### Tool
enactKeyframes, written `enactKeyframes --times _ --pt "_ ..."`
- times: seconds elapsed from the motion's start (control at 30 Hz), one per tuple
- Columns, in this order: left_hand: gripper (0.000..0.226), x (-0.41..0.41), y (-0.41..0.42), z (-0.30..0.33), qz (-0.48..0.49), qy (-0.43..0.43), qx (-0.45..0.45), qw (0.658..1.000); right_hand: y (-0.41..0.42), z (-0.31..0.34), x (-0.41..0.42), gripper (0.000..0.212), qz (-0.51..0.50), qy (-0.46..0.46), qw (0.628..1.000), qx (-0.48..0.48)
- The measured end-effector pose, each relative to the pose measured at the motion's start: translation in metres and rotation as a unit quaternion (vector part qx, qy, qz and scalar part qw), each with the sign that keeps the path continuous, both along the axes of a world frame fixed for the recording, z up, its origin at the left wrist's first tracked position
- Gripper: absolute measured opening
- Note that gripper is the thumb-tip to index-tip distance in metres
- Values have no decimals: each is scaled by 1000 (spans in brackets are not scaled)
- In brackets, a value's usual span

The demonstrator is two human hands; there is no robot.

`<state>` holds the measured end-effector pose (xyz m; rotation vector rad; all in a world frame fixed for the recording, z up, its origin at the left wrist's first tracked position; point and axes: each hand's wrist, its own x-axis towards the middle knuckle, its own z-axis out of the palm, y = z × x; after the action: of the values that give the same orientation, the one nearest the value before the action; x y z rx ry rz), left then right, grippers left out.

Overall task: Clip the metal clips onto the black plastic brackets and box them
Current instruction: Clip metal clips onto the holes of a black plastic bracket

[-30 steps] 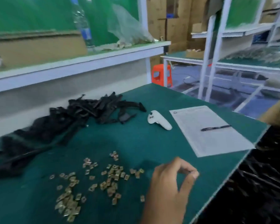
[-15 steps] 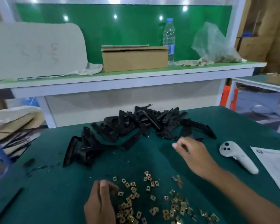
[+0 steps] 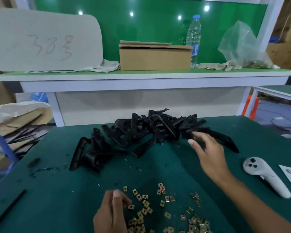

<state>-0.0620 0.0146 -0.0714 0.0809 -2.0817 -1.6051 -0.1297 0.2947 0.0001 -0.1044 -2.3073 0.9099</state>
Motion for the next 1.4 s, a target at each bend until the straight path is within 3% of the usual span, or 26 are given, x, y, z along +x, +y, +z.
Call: enactKeyframes --times 0.03,0.1,0.17,0.23,0.3,0.43,0.47,0.5,0.53,0.6,0.67,0.7,0.73,0.83,0.9,1.0,1.13,1.17,1.3,1.4 --pt "67 2 0 1 4 2 -5 1000 -7 6 23 36 46 -13 991 -126" --pt "64 6 1 3 10 11 -15 1000 -21 11 60 32 172 -62 924 -335" --pt "54 12 3 3 11 47 -35 998 -34 5 85 30 283 -130 844 -436" --pt "44 20 6 9 -13 123 -74 990 -46 -6 97 33 319 -172 795 -486" --pt "54 27 11 14 -36 204 -145 967 -57 -12 103 37 335 -207 765 -510" --pt "57 32 20 17 -20 312 -285 906 -68 -30 109 96 382 -238 751 -483" --pt "51 34 19 15 -28 321 -302 897 -70 -33 109 94 407 -245 744 -470" --pt "43 35 18 13 -33 327 -303 894 -70 -34 110 79 435 -254 740 -445" --pt "35 36 17 12 -38 316 -275 907 -69 -33 112 58 455 -261 748 -406" --pt "24 40 17 17 -47 206 -115 971 -60 -24 109 27 445 -260 794 -323" --pt "11 40 16 26 -45 61 30 997 -43 -23 104 31 338 -243 890 -183" --pt "5 37 15 30 -59 2 80 995 -35 -26 101 38 285 -240 924 -89" --pt "10 35 13 34 -87 -46 112 989 -28 -31 98 46 259 -246 934 -8" --pt "29 36 13 37 -194 -100 168 961 -28 -48 98 62 280 -286 908 123" --pt "37 44 19 37 -228 -138 217 939 -31 -54 98 55 283 -270 908 149" --pt "48 43 27 30 -182 -199 253 929 -34 -54 99 44 272 -246 918 149" --pt "51 46 18 22 -117 -224 251 934 -40 -57 100 54 313 -228 908 162" --pt "47 41 27 27 -99 -222 273 931 -42 -58 100 52 324 -223 903 175" --pt "47 32 21 19 -194 -101 321 922 -43 -61 101 36 334 -208 902 178" --pt "40 27 14 13 -173 -71 310 932 -43 -63 100 26 327 -200 906 177"
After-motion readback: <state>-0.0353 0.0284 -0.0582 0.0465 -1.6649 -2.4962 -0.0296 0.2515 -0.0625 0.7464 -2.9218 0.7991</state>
